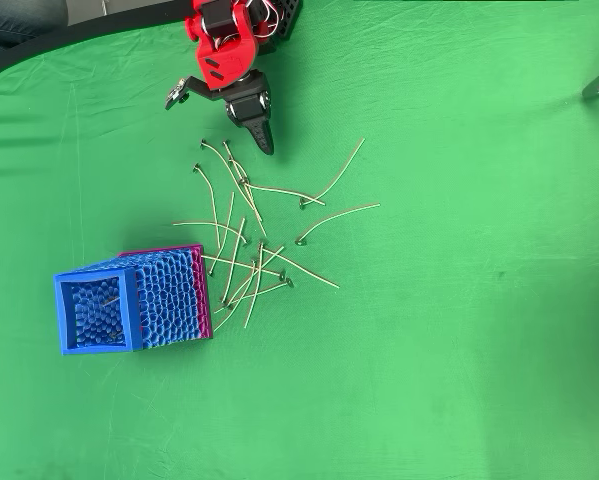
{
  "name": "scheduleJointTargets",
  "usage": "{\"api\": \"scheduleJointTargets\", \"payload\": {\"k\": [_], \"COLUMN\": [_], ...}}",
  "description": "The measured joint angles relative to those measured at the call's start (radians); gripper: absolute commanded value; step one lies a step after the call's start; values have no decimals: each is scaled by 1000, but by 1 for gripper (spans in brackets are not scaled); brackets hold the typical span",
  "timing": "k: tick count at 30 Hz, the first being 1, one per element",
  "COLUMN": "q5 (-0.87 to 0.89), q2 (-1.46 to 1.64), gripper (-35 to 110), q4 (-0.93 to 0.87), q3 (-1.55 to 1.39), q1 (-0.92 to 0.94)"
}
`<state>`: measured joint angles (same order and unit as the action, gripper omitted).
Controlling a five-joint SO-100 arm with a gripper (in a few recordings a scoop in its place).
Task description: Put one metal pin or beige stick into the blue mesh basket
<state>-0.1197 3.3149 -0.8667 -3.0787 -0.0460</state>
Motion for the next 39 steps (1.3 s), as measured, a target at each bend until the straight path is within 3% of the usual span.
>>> {"api": "scheduleJointTargets", "payload": {"k": [13, 24, 39], "q5": [20, 15, -296], "q2": [-67, -279, -614], "gripper": [1, 1, 1], "q4": [21, -55, -359], "q3": [8, 209, 712], "q1": [3, 17, 64]}}
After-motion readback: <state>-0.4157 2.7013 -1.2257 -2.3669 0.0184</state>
